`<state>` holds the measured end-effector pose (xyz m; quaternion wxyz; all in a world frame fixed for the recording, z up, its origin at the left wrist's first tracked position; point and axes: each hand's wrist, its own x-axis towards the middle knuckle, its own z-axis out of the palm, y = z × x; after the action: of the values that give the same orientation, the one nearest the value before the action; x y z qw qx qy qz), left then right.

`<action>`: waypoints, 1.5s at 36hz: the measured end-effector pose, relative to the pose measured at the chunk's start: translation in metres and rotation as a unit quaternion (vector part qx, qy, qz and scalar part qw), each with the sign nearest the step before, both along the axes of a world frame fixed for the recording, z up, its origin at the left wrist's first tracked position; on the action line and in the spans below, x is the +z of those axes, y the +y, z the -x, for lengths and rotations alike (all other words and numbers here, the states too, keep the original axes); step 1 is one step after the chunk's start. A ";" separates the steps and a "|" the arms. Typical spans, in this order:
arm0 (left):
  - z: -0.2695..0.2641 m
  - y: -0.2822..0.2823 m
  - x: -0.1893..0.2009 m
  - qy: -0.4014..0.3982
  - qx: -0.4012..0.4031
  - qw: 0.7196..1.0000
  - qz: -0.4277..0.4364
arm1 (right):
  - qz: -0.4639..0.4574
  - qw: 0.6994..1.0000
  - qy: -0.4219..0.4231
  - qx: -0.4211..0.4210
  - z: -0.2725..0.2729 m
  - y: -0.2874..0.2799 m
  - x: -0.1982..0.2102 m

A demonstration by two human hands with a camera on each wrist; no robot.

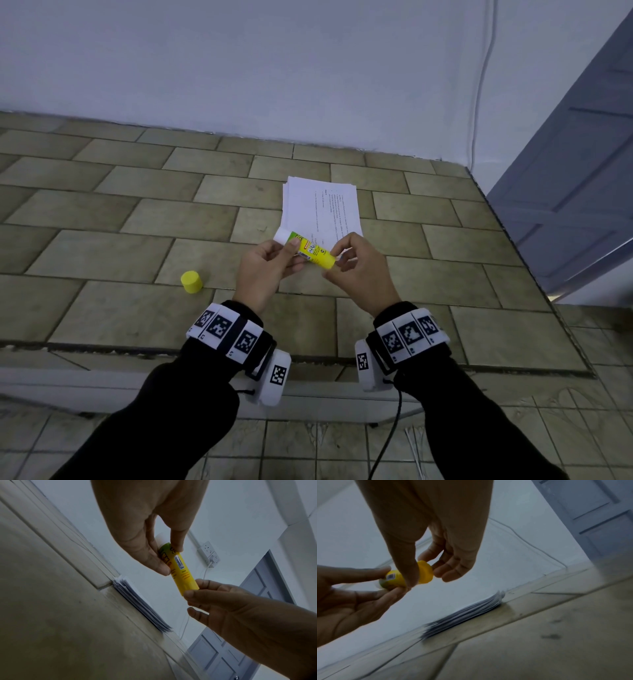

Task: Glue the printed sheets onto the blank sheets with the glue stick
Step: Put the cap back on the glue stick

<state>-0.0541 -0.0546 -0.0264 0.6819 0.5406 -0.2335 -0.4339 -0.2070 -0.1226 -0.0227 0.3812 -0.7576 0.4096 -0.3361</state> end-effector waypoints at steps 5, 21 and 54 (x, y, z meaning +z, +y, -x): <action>0.002 -0.001 0.002 0.001 0.002 1.000 0.007 | 0.033 0.999 0.007 0.018 -0.001 0.000 0.001; -0.002 -0.001 0.001 -0.004 0.004 1.000 -0.001 | -0.175 0.980 -0.083 0.040 0.001 -0.004 0.010; 0.005 0.000 0.000 0.001 -0.001 1.000 0.016 | -0.008 1.000 -0.006 0.010 -0.002 -0.001 0.005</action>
<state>-0.0587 -0.0548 -0.0268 0.6903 0.5289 -0.2399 -0.4314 -0.2046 -0.1235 -0.0176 0.3928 -0.7565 0.4024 -0.3338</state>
